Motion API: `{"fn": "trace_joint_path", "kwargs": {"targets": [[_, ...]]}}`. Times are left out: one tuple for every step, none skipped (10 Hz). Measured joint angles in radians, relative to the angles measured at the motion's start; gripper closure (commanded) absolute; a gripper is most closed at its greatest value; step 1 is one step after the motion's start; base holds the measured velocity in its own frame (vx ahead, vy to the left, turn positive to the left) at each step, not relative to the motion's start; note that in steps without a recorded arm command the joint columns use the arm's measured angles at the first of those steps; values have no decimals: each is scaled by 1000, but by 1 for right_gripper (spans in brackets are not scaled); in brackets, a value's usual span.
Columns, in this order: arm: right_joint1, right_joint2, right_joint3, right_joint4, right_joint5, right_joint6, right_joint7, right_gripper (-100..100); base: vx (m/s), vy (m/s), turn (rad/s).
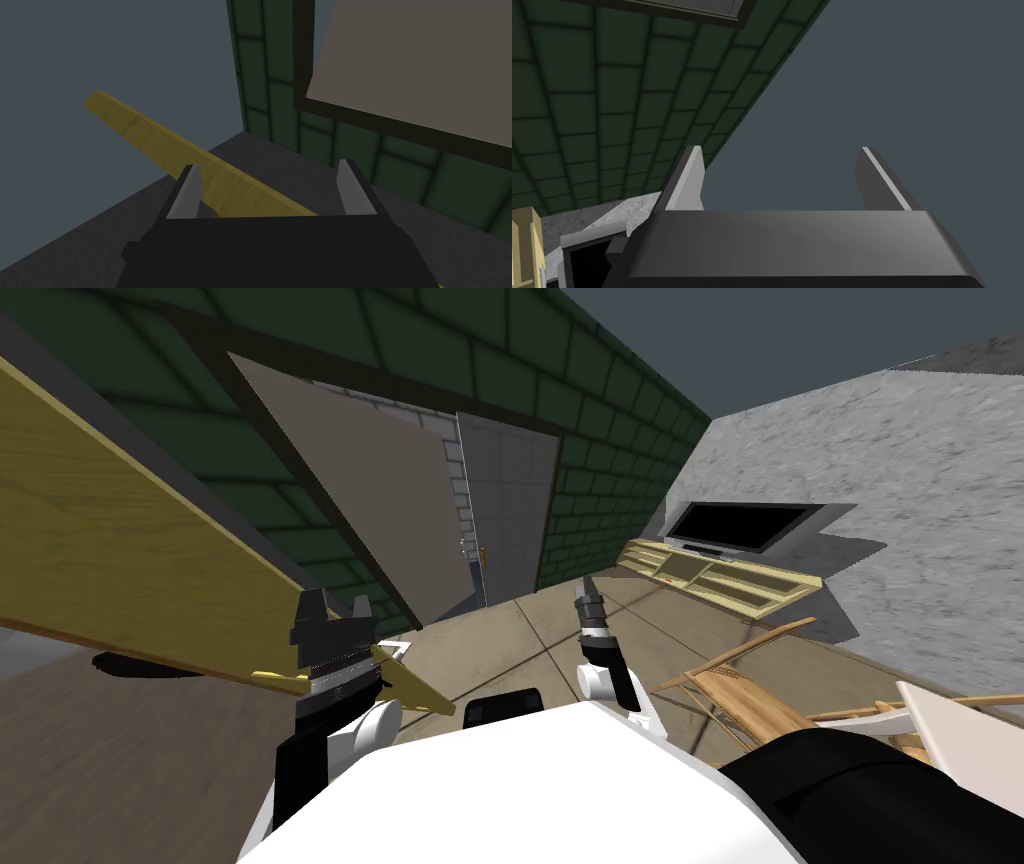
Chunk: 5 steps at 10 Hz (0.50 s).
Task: Push the door open
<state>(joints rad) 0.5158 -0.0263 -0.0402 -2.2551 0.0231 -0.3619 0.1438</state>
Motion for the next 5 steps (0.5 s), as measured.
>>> {"fn": "trace_joint_path", "kwargs": {"targets": [[-3,-6,3,16,-13,-7,-13,-100,172,-20,200],[-10,-12,5,37,-26,-17,-30,-100,189,-38,141],[-12,-20,8,59,-42,-31,-50,-100,188,-27,141],[-15,-23,13,81,-55,-45,-67,-100,157,-32,186],[-19,-27,17,96,-69,-52,-85,-100,171,-55,141]]}}
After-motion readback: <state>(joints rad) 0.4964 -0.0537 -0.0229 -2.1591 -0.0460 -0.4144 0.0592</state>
